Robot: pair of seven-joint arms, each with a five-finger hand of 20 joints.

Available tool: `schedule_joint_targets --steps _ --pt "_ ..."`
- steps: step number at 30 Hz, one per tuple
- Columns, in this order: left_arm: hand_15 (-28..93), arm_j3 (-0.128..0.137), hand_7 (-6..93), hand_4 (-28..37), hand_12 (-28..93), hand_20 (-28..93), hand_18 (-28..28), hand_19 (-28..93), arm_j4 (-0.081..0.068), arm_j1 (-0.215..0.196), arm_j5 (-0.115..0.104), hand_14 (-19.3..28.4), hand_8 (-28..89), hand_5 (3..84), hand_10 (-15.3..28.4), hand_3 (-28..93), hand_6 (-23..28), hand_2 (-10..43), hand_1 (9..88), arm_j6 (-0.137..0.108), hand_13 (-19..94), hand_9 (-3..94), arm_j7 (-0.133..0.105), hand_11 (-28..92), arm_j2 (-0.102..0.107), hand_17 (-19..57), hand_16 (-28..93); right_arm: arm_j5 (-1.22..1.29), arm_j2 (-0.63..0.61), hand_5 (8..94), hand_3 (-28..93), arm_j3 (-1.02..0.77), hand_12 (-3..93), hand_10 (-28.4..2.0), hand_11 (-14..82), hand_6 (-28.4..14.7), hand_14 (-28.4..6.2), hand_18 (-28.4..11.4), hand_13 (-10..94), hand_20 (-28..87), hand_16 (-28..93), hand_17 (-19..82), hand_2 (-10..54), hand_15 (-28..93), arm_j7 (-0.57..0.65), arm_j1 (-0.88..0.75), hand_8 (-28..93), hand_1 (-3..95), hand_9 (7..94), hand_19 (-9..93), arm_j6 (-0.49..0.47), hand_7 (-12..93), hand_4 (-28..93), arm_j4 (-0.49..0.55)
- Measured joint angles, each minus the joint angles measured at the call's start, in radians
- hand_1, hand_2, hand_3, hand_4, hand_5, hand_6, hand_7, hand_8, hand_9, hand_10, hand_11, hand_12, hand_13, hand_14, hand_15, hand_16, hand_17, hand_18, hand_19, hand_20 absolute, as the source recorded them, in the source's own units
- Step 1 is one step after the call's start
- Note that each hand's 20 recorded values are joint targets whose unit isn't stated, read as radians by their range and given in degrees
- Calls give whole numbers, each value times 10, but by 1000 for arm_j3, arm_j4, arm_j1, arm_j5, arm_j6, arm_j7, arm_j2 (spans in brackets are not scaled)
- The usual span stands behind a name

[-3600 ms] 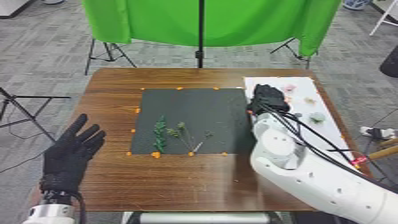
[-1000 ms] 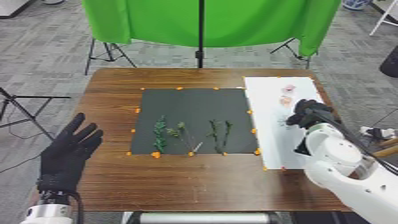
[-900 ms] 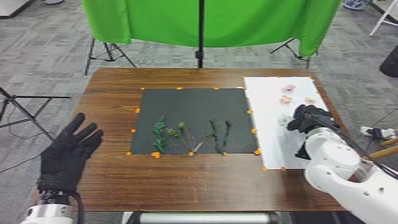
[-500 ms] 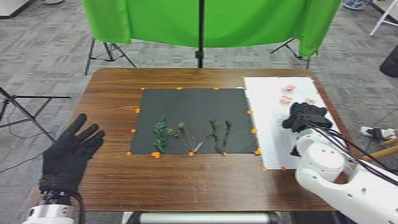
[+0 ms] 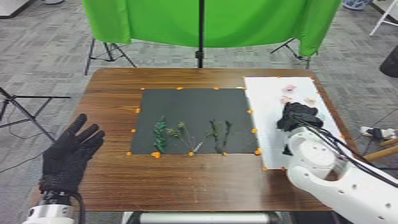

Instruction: Arrange flowers

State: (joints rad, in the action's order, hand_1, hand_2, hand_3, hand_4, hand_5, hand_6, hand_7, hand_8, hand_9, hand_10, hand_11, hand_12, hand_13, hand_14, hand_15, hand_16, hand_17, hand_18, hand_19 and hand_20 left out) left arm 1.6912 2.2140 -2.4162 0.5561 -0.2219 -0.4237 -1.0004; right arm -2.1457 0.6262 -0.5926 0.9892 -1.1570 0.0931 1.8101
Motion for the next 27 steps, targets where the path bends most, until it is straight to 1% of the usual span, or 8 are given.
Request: schedule_joint_targets --steps 4,7,11,15,18,20,24,27 --pt "394 0 107 -229 77 3 265 530 0 -2 -4 259 -101 342 190 822 79 56 241 -2 197 309 -8 195 6 -119 -91 -22 5 871 646 0 317 -76 448 19 -80 -270 697 467 221 263 -95 783 -1 -14 27 569 815 810 78 221 -283 4" --pt "395 3 107 -230 76 3 265 531 2 -5 -7 259 -102 342 189 822 79 56 239 -4 198 309 -12 194 11 -119 -91 -34 5 881 658 -50 319 -76 440 16 -80 -267 707 469 224 266 -95 783 -5 -60 36 564 830 817 129 211 -283 35" --pt "394 19 107 -234 76 5 265 534 6 -14 -7 259 -102 342 188 819 78 58 237 -6 199 309 -12 193 11 -117 -91 -35 5 888 676 -90 325 -79 437 10 -82 -265 709 471 229 266 -95 784 -24 -90 49 557 836 823 149 200 -283 104" --pt "395 37 108 -234 77 12 264 546 14 -30 -8 259 -102 340 189 820 78 58 236 -15 202 310 -15 192 11 -113 -90 22 41 888 682 -28 329 -79 438 8 -84 -263 707 474 232 261 -95 786 -95 -17 54 555 834 826 148 197 -283 134" --pt "395 41 108 -233 78 16 264 550 18 -38 -13 260 -101 340 192 821 78 57 235 -25 203 312 -26 193 15 -111 -90 110 118 884 683 55 329 -80 446 7 -85 -259 703 475 235 258 -95 789 -178 89 59 552 829 826 127 198 -283 113" --pt "396 40 109 -233 79 17 264 551 20 -42 -16 260 -101 340 192 821 77 57 235 -31 204 313 -35 194 22 -111 -90 137 197 880 687 93 328 -78 454 9 -84 -257 702 476 235 256 -95 790 -234 151 61 546 824 826 86 201 -283 76" --pt "400 40 121 -235 84 17 267 550 20 -42 -17 263 -100 346 198 823 76 54 234 -32 202 320 -46 196 37 -115 -89 106 378 874 684 124 322 -79 473 10 -84 -256 698 480 237 251 -95 795 -313 228 54 544 812 826 -28 207 -283 -21" --pt "403 40 131 -240 90 16 271 552 20 -38 -17 266 -102 346 197 826 73 53 232 -32 201 324 -46 198 47 -118 -88 53 502 868 679 145 312 -80 486 7 -85 -255 696 483 236 249 -95 798 -341 255 47 546 806 824 -70 213 -283 -89"
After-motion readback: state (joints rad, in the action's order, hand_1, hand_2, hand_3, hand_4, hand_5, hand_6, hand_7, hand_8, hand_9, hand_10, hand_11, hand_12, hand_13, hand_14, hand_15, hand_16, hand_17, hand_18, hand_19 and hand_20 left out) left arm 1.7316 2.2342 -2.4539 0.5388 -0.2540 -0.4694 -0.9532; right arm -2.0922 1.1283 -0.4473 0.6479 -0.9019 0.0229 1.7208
